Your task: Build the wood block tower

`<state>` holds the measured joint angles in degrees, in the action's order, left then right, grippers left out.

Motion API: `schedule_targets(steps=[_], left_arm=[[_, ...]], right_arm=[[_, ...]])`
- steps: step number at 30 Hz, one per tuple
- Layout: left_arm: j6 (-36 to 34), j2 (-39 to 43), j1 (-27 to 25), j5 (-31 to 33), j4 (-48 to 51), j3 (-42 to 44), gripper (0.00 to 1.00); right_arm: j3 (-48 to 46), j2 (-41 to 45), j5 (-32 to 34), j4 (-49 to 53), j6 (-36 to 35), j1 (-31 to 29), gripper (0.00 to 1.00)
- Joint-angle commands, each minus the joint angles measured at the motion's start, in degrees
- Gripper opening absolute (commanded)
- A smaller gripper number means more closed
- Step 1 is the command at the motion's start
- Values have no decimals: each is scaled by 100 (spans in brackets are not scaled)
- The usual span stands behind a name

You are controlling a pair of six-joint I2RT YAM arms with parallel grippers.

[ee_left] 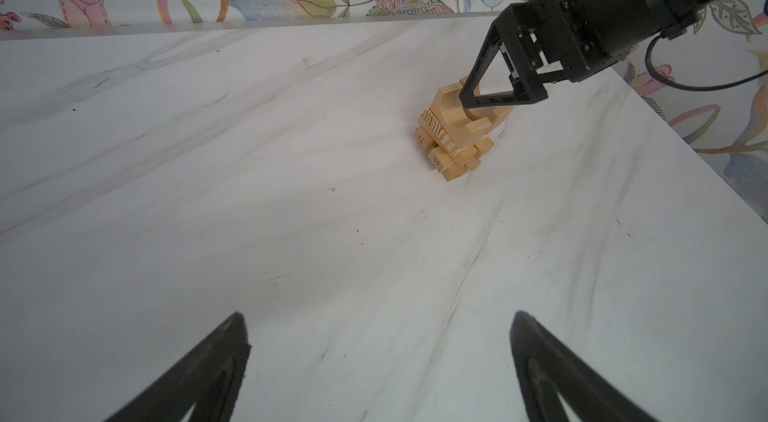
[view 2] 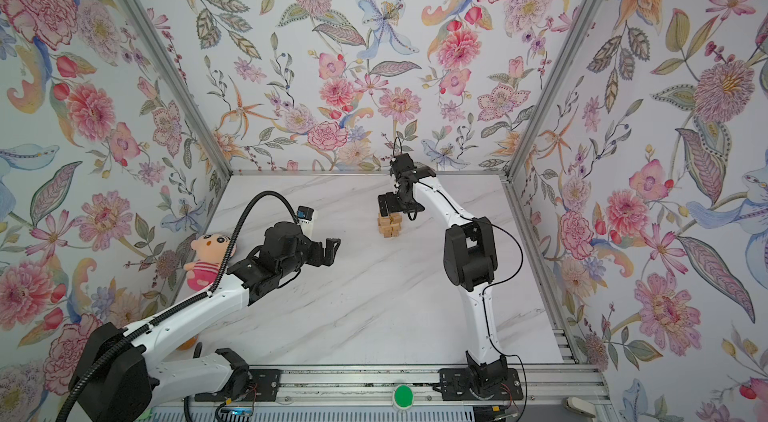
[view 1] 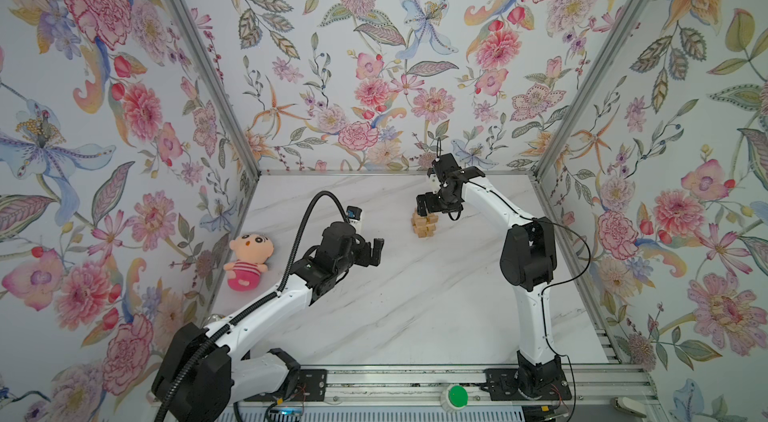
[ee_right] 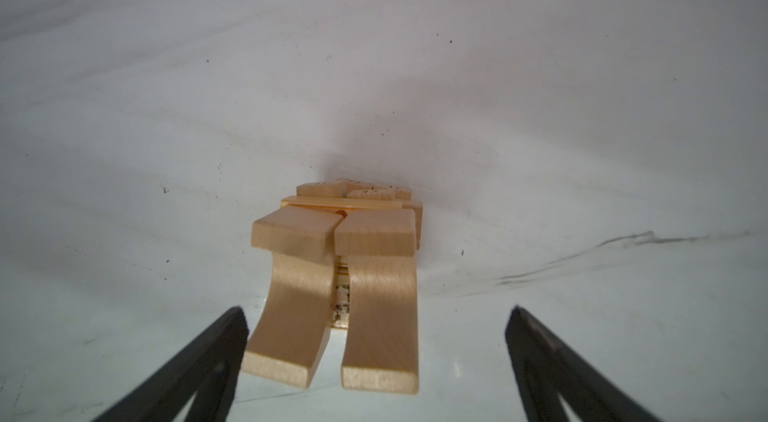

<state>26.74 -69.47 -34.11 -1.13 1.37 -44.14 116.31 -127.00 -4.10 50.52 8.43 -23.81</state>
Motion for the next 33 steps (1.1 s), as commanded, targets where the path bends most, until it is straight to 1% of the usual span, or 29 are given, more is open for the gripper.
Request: schedule_targets(steps=[1, 10, 14, 22, 33], left_arm=[[-112, 131, 75, 50, 20, -42, 99], [-134, 264, 80, 85, 22, 79, 99], [-162, 292, 114, 71, 11, 124, 99], [-188, 342, 208, -15, -31, 224, 99], [-197, 464, 321, -114, -59, 344, 99]], right_arm=[[237, 12, 29, 294, 136, -43, 99], [1006, -587, 248, 829, 361, -191, 99], [1246, -781, 210, 1002, 362, -276, 100], [1309, -896, 216, 1109, 422, -322, 100], [1335, -992, 203, 1197, 449, -340, 91]])
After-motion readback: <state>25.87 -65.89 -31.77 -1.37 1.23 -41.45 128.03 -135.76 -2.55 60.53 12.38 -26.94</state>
